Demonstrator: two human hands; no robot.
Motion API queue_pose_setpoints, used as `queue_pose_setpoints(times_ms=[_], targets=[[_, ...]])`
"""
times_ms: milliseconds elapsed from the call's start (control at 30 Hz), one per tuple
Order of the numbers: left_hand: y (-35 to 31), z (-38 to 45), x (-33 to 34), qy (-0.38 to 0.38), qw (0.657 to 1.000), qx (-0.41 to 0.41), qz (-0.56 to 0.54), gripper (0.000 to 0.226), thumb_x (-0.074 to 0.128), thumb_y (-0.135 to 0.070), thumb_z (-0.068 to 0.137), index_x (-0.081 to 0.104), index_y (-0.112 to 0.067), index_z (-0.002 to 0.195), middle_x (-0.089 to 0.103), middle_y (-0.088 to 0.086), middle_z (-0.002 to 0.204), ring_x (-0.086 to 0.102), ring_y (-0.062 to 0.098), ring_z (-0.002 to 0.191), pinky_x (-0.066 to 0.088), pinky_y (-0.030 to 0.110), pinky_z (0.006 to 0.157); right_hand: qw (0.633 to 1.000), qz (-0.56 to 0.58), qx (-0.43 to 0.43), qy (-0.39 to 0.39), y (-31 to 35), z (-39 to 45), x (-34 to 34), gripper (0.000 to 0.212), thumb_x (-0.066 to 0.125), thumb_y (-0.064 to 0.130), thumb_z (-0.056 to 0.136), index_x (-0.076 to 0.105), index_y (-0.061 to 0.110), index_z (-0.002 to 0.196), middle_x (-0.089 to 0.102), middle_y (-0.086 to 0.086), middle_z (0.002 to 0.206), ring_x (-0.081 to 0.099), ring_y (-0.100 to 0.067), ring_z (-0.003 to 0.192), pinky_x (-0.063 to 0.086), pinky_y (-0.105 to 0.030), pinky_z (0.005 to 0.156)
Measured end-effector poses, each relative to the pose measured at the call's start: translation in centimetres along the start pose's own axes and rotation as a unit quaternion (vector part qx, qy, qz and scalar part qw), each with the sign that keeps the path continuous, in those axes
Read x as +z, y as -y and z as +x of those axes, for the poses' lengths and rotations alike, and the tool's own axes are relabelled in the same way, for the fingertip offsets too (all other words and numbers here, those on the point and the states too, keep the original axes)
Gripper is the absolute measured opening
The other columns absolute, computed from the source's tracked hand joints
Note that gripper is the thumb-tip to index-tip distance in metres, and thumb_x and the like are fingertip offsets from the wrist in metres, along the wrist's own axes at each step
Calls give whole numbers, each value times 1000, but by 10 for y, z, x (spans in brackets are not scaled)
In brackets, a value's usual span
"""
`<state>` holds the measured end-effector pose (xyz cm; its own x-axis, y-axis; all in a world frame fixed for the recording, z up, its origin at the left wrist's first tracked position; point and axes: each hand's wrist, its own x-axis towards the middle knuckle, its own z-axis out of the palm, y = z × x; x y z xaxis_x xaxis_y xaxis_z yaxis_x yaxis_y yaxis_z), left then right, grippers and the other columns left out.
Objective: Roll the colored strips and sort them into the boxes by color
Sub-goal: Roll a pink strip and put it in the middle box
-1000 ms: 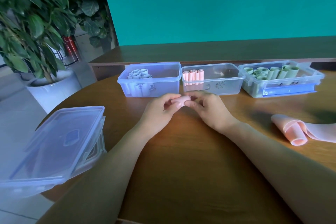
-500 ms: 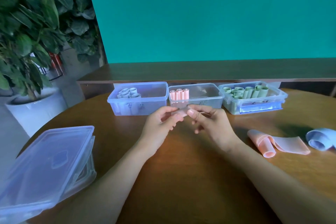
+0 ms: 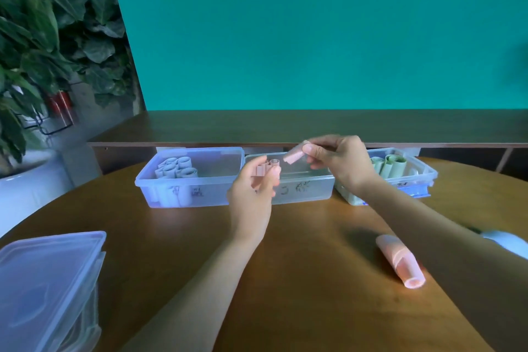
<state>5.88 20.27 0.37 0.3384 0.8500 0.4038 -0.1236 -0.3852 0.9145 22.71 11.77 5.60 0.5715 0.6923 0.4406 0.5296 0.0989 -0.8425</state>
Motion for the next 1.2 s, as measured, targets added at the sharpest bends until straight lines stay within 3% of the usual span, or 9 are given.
queue_pose_setpoints(times_ms=[67, 167, 267, 333, 367, 467, 667, 967, 1200], targets=[[8, 3, -1, -3, 1000, 5, 26, 25, 64, -25, 98, 66, -27, 122, 74, -2, 91, 66, 7, 67, 45, 8, 56, 997, -75, 4, -4, -7, 19, -6, 13, 74, 24, 93, 79, 12, 96, 75, -2, 75, 71, -11, 63, 54, -14, 67], [20, 8, -2, -4, 998, 21, 64, 26, 62, -29, 99, 66, -26, 124, 73, -3, 82, 65, 9, 61, 45, 9, 51, 980, -193, 8, 39, -21, 46, -7, 11, 71, 19, 92, 80, 18, 87, 75, -2, 73, 73, -19, 69, 62, -27, 75], [30, 11, -4, -8, 994, 34, 105, 29, 61, -35, 98, 68, -24, 124, 72, -3, 78, 64, 5, 57, 44, 9, 49, 950, -291, 2, 110, -29, 62, -1, 30, 65, 13, 89, 78, 31, 68, 71, 6, 64, 68, -17, 63, 60, -29, 72], [35, 12, -5, -6, 992, 37, 124, 31, 60, -37, 97, 70, -20, 121, 71, -5, 76, 64, 3, 57, 44, 9, 48, 941, -313, 7, 129, -30, 69, 6, 28, 67, 11, 90, 79, 29, 72, 71, 6, 64, 68, -17, 65, 60, -27, 72], [37, 12, -5, -4, 991, 39, 131, 30, 60, -37, 97, 71, -19, 119, 71, -6, 75, 64, 3, 58, 44, 8, 49, 938, -321, 10, 132, -31, 72, 10, 20, 67, 11, 91, 81, 20, 80, 73, 1, 69, 69, -19, 68, 60, -29, 75], [40, 11, -5, 4, 986, 56, 157, 25, 60, -36, 98, 73, -19, 112, 71, -9, 76, 66, 1, 64, 44, 6, 53, 932, -331, 22, 144, -35, 80, 23, 10, 71, 11, 90, 80, 5, 90, 75, -8, 77, 70, -21, 69, 60, -30, 76], [42, 11, -5, 12, 983, 73, 169, 23, 62, -34, 97, 73, -20, 111, 71, -9, 79, 67, 5, 66, 44, 5, 55, 930, -326, 45, 162, -43, 88, 39, 11, 75, 16, 91, 77, 5, 92, 75, -6, 79, 72, -17, 69, 59, -22, 67], [45, 12, -5, 22, 982, 78, 170, 24, 63, -34, 98, 72, -20, 114, 73, -8, 87, 68, 1, 67, 46, 6, 55, 940, -301, 67, 147, -48, 91, 48, 16, 77, 14, 89, 75, 2, 99, 76, -10, 84, 76, -20, 76, 63, -33, 78], [47, 13, -5, 27, 982, 82, 169, 24, 62, -32, 98, 72, -17, 115, 74, -3, 92, 71, 14, 76, 46, 5, 55, 941, -298, 62, 147, -50, 90, 52, 16, 77, 14, 89, 74, 3, 101, 75, -10, 89, 74, -18, 76, 60, -25, 76]])
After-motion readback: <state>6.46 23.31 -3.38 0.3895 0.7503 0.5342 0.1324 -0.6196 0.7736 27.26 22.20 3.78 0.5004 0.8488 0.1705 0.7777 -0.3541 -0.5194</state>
